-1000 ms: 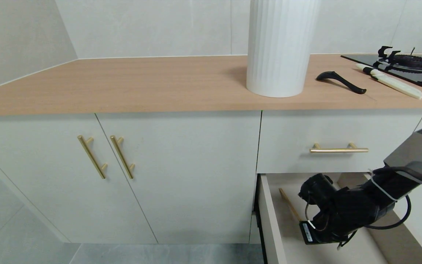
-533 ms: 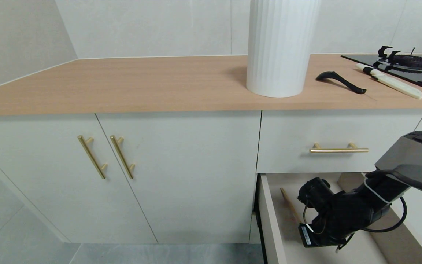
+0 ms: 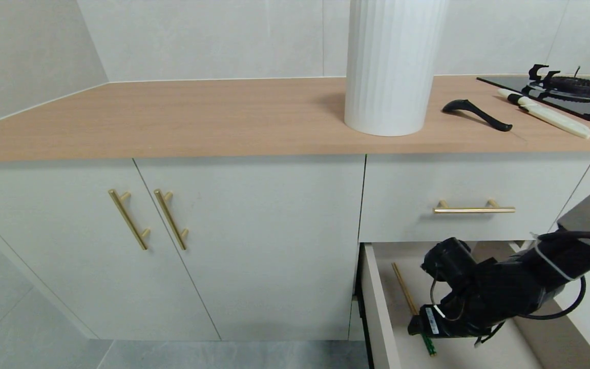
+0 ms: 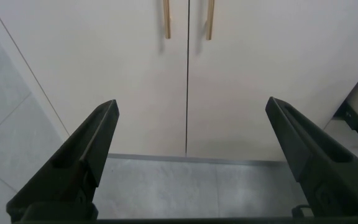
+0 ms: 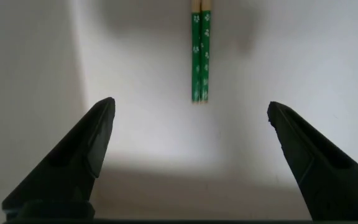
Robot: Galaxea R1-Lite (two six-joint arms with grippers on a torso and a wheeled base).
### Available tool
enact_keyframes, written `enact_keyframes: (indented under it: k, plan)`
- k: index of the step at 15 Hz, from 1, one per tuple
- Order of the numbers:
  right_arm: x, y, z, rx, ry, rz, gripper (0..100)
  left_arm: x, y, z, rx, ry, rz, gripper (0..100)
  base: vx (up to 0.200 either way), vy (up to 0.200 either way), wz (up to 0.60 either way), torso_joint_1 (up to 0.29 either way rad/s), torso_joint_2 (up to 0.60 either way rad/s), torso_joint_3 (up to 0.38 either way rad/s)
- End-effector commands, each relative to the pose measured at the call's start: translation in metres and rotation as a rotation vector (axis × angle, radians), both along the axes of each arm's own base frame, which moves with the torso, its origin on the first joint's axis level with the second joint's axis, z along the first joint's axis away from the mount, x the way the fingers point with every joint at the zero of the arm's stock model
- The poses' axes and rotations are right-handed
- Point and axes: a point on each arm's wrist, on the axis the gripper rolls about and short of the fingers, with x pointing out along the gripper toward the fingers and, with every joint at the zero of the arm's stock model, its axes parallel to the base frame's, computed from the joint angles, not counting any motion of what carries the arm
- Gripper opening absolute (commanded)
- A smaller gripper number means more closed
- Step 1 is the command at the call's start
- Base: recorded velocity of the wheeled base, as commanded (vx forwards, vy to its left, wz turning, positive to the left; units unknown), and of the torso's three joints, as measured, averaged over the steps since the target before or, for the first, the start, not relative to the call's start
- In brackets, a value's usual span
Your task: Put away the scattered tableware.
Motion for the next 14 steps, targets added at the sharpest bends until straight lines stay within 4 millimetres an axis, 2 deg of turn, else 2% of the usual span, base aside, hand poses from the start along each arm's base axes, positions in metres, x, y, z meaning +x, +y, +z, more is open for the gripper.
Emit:
enact_keyframes:
  k: [1, 3, 5, 6, 8, 9, 14]
  plan:
    - [-0.019, -0.009, 0.073, 0.054, -0.113, -0.009, 100, 0.000, 0.000, 0.000, -0.001, 0.001, 0.001, 100, 0.000, 0.000, 0.00, 0.000, 0.00, 0.000]
    - [-0.039, -0.026, 0.137, 0.070, -0.098, -0.057, 100, 0.000, 0.000, 0.000, -0.001, 0.001, 0.001, 100, 0.000, 0.000, 0.00, 0.000, 0.00, 0.000]
    - [-0.059, -0.051, 0.182, 0.098, -0.107, -0.122, 100, 0.000, 0.000, 0.000, -0.001, 0.001, 0.001, 100, 0.000, 0.000, 0.00, 0.000, 0.00, 0.000]
    - [-0.069, -0.064, 0.197, 0.121, -0.157, -0.138, 100, 0.000, 0.000, 0.000, -0.001, 0.000, 0.001, 100, 0.000, 0.000, 0.00, 0.000, 0.00, 0.000]
    - [-0.085, -0.086, 0.215, 0.101, -0.250, -0.122, 100, 0.000, 0.000, 0.000, -0.001, 0.000, 0.001, 100, 0.000, 0.000, 0.00, 0.000, 0.00, 0.000]
    - [-0.089, -0.090, 0.219, 0.097, -0.275, -0.125, 100, 0.000, 0.000, 0.000, -0.001, 0.001, 0.001, 100, 0.000, 0.000, 0.00, 0.000, 0.00, 0.000]
    - [-0.091, -0.091, 0.218, 0.090, -0.277, -0.118, 100, 0.000, 0.000, 0.000, -0.001, 0.000, 0.001, 100, 0.000, 0.000, 0.00, 0.000, 0.00, 0.000]
